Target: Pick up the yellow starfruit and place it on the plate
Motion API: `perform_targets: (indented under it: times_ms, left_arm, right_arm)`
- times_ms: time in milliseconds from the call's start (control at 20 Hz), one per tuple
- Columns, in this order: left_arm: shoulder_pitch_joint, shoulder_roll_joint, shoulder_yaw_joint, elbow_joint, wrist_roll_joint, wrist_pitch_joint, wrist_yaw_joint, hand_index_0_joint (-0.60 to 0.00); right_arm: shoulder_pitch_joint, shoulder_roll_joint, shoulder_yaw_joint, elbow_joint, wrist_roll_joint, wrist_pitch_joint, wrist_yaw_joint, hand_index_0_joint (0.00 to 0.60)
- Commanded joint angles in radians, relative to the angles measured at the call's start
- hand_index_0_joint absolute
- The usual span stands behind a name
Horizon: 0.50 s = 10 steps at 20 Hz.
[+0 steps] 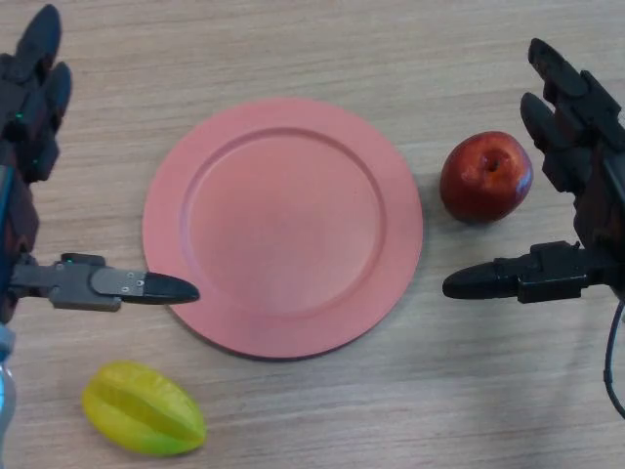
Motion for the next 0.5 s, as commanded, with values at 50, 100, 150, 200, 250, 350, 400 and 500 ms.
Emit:
perform_targets:
  times_ms: [50,100,150,200,250,350,400,500]
  left_arm:
    - [-0.023,0.044,0.063,-0.029,0.017,-0.139,-0.007,0.0]
    - [-0.022,0.042,0.061,-0.022,0.02,-0.152,-0.003,0.0]
    - [-0.023,0.041,0.059,-0.017,0.025,-0.158,0.002,0.0]
    - [-0.024,0.041,0.057,-0.014,0.029,-0.163,0.008,0.0]
    - [-0.024,0.041,0.057,-0.012,0.03,-0.167,0.011,0.0]
    - [-0.021,0.038,0.053,-0.019,0.032,-0.165,0.015,0.0]
    - [-0.017,0.036,0.053,-0.035,0.028,-0.155,0.014,0.0]
    - [0.018,0.031,0.06,-0.088,0.027,-0.14,-0.03,0.0]
  right_arm:
    - [-0.037,-0.02,-0.033,-0.037,-0.023,-0.154,-0.018,0.0]
    - [-0.037,-0.018,-0.03,-0.03,-0.027,-0.16,-0.02,0.0]
    - [-0.036,-0.017,-0.03,-0.027,-0.026,-0.163,-0.021,0.0]
    - [-0.041,-0.016,-0.032,-0.031,-0.018,-0.153,-0.022,0.0]
    - [-0.042,-0.017,-0.033,-0.034,-0.015,-0.151,-0.022,0.0]
    - [-0.029,-0.017,-0.03,-0.034,-0.018,-0.168,-0.015,0.0]
    - [-0.026,-0.015,-0.028,-0.03,-0.02,-0.176,-0.017,0.0]
    - [-0.041,-0.011,-0.023,-0.02,-0.009,-0.164,-0.028,0.0]
